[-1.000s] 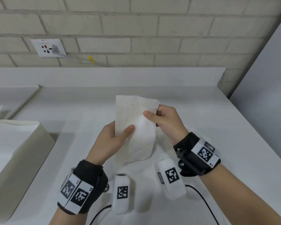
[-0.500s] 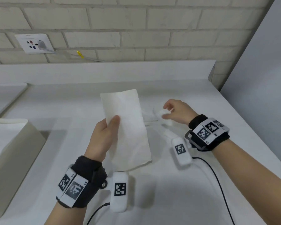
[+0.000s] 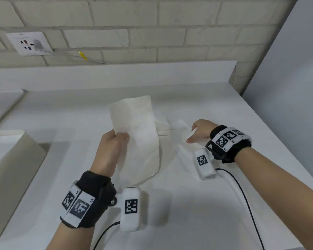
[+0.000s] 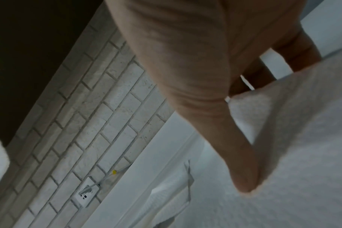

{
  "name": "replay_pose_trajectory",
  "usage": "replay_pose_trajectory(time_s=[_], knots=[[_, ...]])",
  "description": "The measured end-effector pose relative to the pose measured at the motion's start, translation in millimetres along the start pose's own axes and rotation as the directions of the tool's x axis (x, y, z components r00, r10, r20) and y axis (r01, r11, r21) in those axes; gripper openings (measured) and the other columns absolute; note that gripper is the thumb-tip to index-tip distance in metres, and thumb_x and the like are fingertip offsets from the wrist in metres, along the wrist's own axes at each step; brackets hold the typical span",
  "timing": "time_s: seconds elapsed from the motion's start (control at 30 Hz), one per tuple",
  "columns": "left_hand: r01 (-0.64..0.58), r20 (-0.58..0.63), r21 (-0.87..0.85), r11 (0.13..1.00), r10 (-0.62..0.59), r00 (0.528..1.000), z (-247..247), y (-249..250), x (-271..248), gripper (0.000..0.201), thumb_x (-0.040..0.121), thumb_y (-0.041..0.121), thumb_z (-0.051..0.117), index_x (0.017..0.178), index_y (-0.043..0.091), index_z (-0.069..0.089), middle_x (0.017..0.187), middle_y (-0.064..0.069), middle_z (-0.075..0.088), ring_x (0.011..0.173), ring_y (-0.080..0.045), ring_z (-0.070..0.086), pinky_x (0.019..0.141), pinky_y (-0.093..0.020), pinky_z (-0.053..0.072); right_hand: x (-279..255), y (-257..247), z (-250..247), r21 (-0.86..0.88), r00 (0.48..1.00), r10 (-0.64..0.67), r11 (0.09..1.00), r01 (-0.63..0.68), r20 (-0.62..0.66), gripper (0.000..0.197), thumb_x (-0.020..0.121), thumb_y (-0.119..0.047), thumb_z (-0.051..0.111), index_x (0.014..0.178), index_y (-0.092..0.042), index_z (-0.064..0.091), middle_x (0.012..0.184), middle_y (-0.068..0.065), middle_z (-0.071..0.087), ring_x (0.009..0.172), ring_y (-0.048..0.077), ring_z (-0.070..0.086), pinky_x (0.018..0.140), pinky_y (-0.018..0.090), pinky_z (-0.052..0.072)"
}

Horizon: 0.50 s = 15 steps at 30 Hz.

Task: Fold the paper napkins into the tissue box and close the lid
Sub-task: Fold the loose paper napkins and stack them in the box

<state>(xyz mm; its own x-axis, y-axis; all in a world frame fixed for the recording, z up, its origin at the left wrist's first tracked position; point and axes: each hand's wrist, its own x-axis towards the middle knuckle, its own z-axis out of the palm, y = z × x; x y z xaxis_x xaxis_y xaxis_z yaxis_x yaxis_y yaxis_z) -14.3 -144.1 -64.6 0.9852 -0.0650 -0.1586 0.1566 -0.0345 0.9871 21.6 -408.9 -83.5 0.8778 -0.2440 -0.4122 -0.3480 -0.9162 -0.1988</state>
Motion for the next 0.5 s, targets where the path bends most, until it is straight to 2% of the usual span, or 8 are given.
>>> replay_pose_trajectory(time_s=[0.07,0.1,0.23,0.27,0.33,0.4,0.43,0.5], knots=[[-0.031,0.021,0.005,0.999,0.031,0.999,-1,-1,-1,0.010,0.084,0.008,0.055,0.084,0.009,0.065,0.081,-0.004,0.068,0.079,-0.023,0.062,0.071,-0.032,0.048,0,1,0,0.065,0.998,-0.052,0.996,0.054,-0.026,0.036,0.081,-0.026,0.069,0.111,-0.010,0.059,0.119,0.004,0.056,0.099,0.019,0.051,0.076,0.024,0.038],[-0.040,0.027,0.016,0.999,0.039,0.999,-2,-2,-1,0.013,0.077,0.013,0.057,0.085,0.010,0.066,0.082,-0.003,0.069,0.080,-0.023,0.063,0.072,-0.032,0.049,1,1,-1,0.084,0.996,-0.073,0.994,0.077,-0.051,0.030,0.081,-0.022,0.069,0.107,-0.010,0.062,0.119,0.005,0.057,0.098,0.020,0.052,0.076,0.023,0.037],[-0.089,0.014,0.034,0.995,0.088,0.996,-4,-6,0,0.042,0.070,0.019,0.054,0.112,0.020,0.059,0.102,-0.008,0.069,0.096,-0.030,0.065,0.075,-0.034,0.052,1,4,-7,0.189,0.973,-0.154,0.964,0.186,-0.172,0.015,0.082,-0.014,0.067,0.095,-0.010,0.067,0.116,0.006,0.060,0.106,0.021,0.053,0.079,0.024,0.038],[-0.114,0.009,0.037,0.993,0.114,0.993,-5,-7,1,0.050,0.074,0.017,0.056,0.123,0.025,0.052,0.105,-0.009,0.068,0.098,-0.030,0.065,0.077,-0.034,0.053,-2,4,-11,0.234,0.958,-0.192,0.942,0.241,-0.212,0.012,0.082,-0.013,0.066,0.094,-0.010,0.066,0.113,0.006,0.060,0.105,0.019,0.053,0.078,0.022,0.035],[-0.182,0.040,0.066,0.981,0.180,0.983,-5,-5,-1,0.071,0.086,0.005,0.056,0.136,0.046,0.027,0.107,-0.007,0.066,0.094,-0.025,0.065,0.079,-0.034,0.053,-12,2,-21,0.319,0.910,-0.287,0.869,0.379,-0.299,0.006,0.083,-0.011,0.065,0.089,-0.014,0.063,0.105,0.002,0.061,0.099,0.014,0.052,0.079,0.020,0.032],[-0.254,0.112,0.129,0.958,0.241,0.964,-6,-2,-4,0.085,0.091,-0.006,0.045,0.128,0.065,0.016,0.114,-0.006,0.064,0.094,-0.025,0.064,0.085,-0.037,0.051,-27,-4,-34,0.380,0.856,-0.355,0.784,0.492,-0.376,0.008,0.084,-0.010,0.064,0.083,-0.017,0.062,0.092,-0.006,0.062,0.086,0.003,0.054,0.076,0.020,0.034],[-0.279,0.138,0.172,0.945,0.257,0.957,-6,-1,-3,0.087,0.091,-0.009,0.041,0.126,0.067,0.019,0.123,-0.003,0.060,0.103,-0.023,0.062,0.093,-0.039,0.048,-35,-8,-40,0.409,0.831,-0.375,0.739,0.535,-0.410,0.010,0.085,-0.010,0.064,0.081,-0.019,0.063,0.085,-0.011,0.061,0.078,-0.006,0.054,0.075,0.018,0.035],[-0.309,0.153,0.268,0.912,0.277,0.949,-6,-5,0,0.078,0.088,-0.012,0.037,0.126,0.056,0.041,0.134,0.010,0.053,0.124,-0.015,0.050,0.109,-0.038,0.037,-48,-16,-49,0.487,0.790,-0.397,0.631,0.605,-0.467,0.015,0.085,-0.009,0.065,0.078,-0.023,0.063,0.074,-0.019,0.061,0.068,-0.014,0.053,0.074,0.015,0.038]])
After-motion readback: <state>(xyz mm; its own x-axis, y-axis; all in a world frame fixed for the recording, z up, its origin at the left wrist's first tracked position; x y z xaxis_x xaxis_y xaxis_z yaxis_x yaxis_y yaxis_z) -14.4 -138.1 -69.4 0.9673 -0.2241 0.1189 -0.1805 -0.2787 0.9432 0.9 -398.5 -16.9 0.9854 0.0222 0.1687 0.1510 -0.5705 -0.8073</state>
